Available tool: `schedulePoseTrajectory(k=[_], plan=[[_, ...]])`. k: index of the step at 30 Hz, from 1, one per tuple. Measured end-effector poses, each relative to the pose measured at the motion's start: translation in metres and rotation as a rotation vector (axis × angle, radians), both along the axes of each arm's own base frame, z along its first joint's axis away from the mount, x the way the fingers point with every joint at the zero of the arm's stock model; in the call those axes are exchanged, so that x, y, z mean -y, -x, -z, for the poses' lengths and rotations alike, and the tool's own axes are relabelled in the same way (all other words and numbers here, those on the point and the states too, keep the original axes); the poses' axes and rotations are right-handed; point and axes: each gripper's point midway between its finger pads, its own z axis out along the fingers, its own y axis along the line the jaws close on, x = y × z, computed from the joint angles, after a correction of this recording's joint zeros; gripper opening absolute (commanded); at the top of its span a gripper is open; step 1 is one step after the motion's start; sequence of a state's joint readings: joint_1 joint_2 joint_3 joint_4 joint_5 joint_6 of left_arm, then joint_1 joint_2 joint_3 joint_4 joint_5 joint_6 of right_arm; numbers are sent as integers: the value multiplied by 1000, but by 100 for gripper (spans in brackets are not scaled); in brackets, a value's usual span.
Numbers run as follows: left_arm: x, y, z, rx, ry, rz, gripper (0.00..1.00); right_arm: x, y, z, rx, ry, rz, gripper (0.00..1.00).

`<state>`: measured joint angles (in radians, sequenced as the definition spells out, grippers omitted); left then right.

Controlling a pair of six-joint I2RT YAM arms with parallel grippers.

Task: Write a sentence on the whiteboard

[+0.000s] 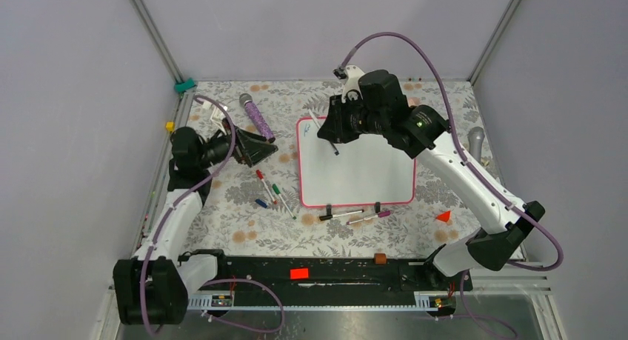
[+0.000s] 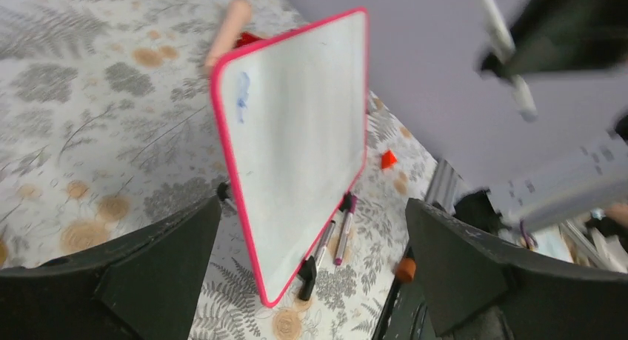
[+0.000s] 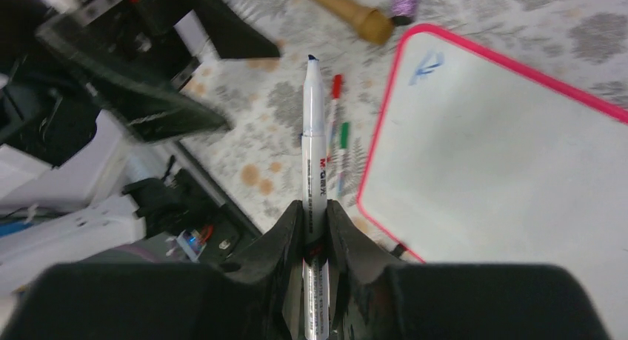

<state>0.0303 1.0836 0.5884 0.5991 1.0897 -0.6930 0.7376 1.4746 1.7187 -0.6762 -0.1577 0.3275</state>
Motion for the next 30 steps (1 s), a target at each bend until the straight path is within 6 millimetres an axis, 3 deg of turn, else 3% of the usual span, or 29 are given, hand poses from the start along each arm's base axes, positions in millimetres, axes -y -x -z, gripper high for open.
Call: schedulePoseTrajectory(k=[2, 4, 8, 10, 12, 13, 14, 19, 22, 26, 30], plan=[[0, -9, -1, -42, -97, -76, 93, -10, 10, -3, -35, -42, -58, 0], [-5, -12, 11, -103, -202, -129, 75, -20, 17, -6, -71, -76, -109, 0], [-13, 22, 54, -251, -343, -116, 67, -31, 30, -10, -133, -131, -184, 0], [-14, 39, 69, -302, -357, -108, 73, -34, 36, -15, -154, -159, -214, 0], [-14, 54, 76, -327, -341, -126, 67, -36, 40, -19, -172, -184, -235, 0], [-15, 59, 78, -325, -325, -145, 72, -37, 40, -20, -178, -191, -237, 0], [-17, 65, 80, -324, -305, -168, 95, -37, 41, -21, -184, -197, -240, 0], [-46, 73, 95, -427, -332, -433, 99, -29, 38, -23, -186, -190, -187, 0], [-58, 72, 92, -471, -342, -543, 99, -17, 34, -27, -169, -173, -133, 0], [-60, 72, 84, -460, -301, -573, 95, -4, 31, -34, -150, -167, -85, 0], [-46, 63, 50, -453, -182, -536, 85, 2, 29, -35, -146, -152, -58, 0]])
